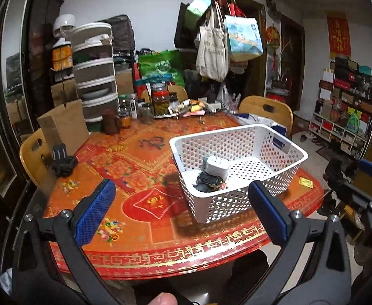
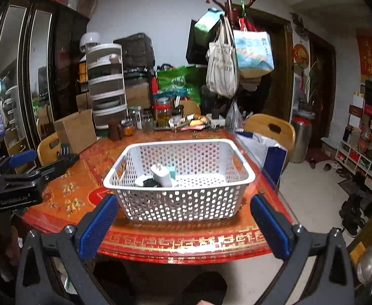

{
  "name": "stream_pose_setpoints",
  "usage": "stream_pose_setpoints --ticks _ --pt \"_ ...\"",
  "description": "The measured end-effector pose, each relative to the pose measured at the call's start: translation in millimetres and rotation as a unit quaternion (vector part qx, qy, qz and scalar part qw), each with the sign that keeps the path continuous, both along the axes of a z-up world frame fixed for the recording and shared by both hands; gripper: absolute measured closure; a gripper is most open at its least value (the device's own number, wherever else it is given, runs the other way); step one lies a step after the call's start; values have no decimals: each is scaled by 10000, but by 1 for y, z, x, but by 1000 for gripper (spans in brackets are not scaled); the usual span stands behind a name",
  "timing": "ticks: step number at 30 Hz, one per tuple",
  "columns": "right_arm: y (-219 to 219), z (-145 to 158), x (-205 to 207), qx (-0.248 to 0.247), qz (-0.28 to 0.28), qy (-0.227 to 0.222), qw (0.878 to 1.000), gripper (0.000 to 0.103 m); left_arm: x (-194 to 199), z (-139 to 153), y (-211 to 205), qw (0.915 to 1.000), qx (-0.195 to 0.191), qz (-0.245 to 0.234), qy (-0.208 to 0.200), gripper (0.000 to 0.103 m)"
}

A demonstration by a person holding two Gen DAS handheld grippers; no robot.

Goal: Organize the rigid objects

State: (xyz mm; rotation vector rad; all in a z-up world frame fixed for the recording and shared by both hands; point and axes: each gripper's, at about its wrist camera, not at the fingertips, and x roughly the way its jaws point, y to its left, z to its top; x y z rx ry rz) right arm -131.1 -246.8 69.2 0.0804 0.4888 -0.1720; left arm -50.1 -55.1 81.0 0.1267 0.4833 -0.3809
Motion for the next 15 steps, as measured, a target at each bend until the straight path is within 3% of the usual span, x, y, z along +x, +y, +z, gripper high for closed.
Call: stream_pose_setpoints --ticks 7,15 --pt "-19 -16 13 323 -125 236 9991 0 15 -13 -37 9995 141 -184 210 0" --pt "-23 -23 17 396 -96 331 9986 0 21 -15 -45 9993 136 -204 267 0"
